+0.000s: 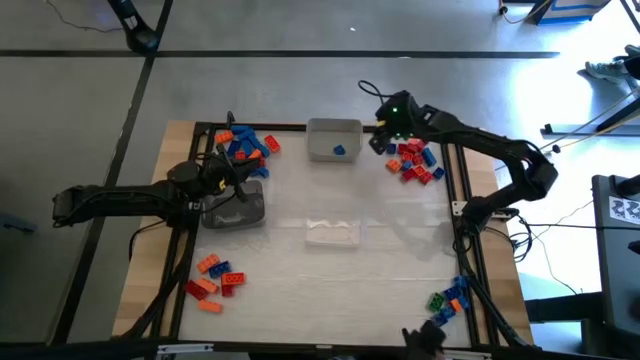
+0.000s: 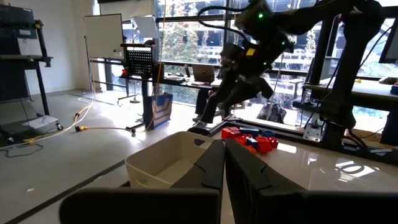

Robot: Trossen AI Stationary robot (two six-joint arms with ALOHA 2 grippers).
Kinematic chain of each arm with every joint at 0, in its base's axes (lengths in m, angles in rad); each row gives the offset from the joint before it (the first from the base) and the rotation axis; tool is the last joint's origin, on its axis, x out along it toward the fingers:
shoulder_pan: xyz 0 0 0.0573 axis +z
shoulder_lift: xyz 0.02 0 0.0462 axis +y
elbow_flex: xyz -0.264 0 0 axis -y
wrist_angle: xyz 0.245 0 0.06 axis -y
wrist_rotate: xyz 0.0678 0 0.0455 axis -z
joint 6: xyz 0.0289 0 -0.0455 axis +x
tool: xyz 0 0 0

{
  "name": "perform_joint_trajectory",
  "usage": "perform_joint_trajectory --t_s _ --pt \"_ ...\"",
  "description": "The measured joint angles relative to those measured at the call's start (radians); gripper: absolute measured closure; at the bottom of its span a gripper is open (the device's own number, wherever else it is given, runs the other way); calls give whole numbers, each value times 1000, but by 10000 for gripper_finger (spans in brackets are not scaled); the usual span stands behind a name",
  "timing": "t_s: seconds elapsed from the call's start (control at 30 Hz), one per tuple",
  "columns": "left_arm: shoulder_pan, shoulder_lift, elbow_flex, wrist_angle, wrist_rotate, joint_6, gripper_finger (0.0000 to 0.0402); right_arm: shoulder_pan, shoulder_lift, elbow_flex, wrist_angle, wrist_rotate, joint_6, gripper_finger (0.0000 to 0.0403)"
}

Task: Sort blocks by size
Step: Put the small blue game piece into the gray bin

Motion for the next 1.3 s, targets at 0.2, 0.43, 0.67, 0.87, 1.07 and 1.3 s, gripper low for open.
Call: perform_joint_trajectory --t_s 0.2,0.43,0.67,0.87,1.07,1.3 --pt "0 0 0 0 0 6 398 -15 14 -1 -119 49 -18 155" --pt "0 0 0 0 0 16 398 -96 88 -2 -164 -8 -125 155" --pt "0 0 0 0 0 16 398 -145 163 -2 -177 -163 -280 155" --pt "0 0 0 0 0 15 398 -144 229 -2 -164 -155 -396 155" --pt "0 0 0 1 0 24 398 -144 301 -2 -152 -93 -418 155" --pt "0 0 0 1 0 24 398 -145 372 -2 -139 -34 -425 155"
